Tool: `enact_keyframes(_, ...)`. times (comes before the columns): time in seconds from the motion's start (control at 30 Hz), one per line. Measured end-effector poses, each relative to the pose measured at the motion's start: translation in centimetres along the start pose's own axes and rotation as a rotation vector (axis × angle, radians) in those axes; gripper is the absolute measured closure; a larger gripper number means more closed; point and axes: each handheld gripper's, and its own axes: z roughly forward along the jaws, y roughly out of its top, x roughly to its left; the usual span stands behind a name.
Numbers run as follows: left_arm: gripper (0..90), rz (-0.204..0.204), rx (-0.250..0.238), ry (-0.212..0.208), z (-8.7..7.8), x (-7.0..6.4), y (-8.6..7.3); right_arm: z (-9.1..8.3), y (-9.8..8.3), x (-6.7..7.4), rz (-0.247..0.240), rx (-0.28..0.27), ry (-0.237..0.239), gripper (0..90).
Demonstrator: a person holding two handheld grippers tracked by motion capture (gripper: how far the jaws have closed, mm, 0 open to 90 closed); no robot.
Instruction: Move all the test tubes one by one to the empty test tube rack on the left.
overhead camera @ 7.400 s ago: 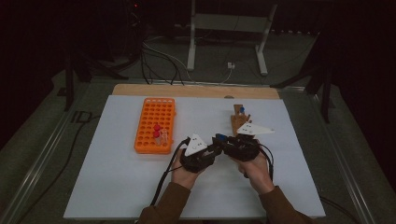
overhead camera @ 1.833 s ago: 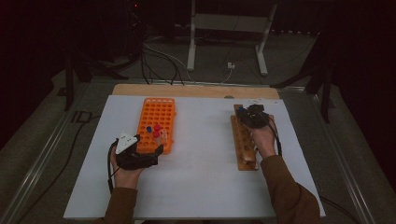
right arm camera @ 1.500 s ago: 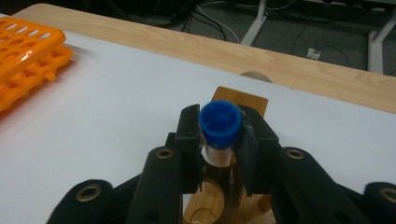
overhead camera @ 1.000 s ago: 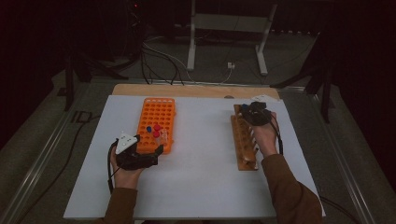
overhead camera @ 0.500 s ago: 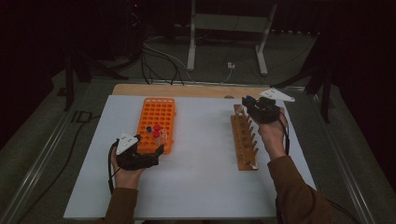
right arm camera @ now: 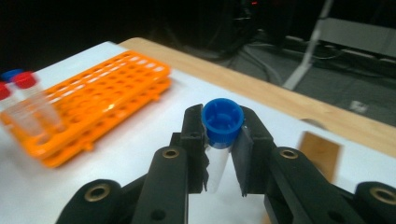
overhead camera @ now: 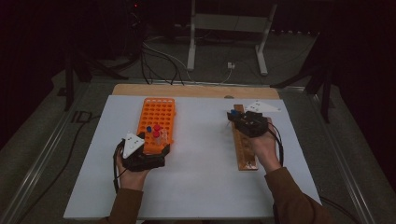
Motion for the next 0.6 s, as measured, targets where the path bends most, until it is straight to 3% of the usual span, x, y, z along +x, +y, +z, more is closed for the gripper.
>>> enact_keyframes(0.17, 1.5, 0.031, -0.005, -0.054, 0.9, -1.8, 0.8, -0.1, -0.7, 1.8, -0.02, 0.005, 0.064, 76.0)
enact_keyframes(0.37, 7.4, 0.072, 0.003, -0.143, 2.4, -4.0, 1.4, -0.1, -1.3, 3.4, 0.003, 0.007, 0.145, 76.0)
enact_keyframes(0.5, 14.2, 0.073, 0.015, -0.22, 3.7, -5.2, 1.8, -0.1, -1.4, 4.5, 0.005, 0.014, 0.191, 75.9)
enact_keyframes(0.6, 16.0, 0.083, 0.027, -0.241, 4.5, -6.1, 2.0, -0.1, -1.3, 5.4, 0.002, 0.019, 0.227, 75.8)
